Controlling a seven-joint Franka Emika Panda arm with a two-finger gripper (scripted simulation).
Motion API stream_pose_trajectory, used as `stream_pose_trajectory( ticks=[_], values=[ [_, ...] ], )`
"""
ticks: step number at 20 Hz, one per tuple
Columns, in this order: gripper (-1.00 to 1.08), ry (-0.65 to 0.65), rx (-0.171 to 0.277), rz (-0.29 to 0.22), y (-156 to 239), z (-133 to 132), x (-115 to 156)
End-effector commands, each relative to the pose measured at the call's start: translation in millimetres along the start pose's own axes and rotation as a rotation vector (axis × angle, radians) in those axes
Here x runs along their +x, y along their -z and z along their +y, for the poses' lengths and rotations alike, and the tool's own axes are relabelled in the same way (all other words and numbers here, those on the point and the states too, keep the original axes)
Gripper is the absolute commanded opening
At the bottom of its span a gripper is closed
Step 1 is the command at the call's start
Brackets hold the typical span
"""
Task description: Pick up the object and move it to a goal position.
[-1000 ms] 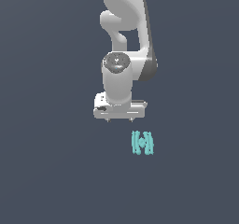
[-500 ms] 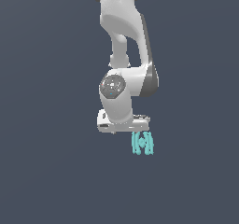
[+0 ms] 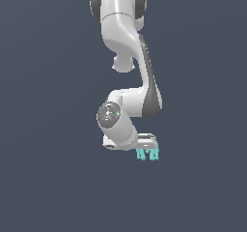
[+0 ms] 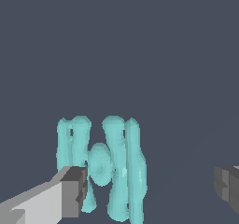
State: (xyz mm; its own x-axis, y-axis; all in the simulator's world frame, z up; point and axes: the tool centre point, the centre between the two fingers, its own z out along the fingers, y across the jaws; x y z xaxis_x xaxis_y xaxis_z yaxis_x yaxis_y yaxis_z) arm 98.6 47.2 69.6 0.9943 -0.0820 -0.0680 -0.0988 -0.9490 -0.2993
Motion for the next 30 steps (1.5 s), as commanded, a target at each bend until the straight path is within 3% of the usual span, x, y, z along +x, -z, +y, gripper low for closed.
stream_pose_trajectory(
  ticks=[1,9,25,26,30],
  values=[
    [1.08,-0.011,0.033,-0.003,-8,-2,6],
    [1.08,-0.031,0.089,-0.009,-21,-5,16],
    [1.08,-0.032,0.093,-0.01,-52,-8,15],
    [-1.0,-0.032,0.093,-0.01,-52,-8,15],
    [-1.0,-0.032,0.093,-0.01,-52,-8,15]
  ],
)
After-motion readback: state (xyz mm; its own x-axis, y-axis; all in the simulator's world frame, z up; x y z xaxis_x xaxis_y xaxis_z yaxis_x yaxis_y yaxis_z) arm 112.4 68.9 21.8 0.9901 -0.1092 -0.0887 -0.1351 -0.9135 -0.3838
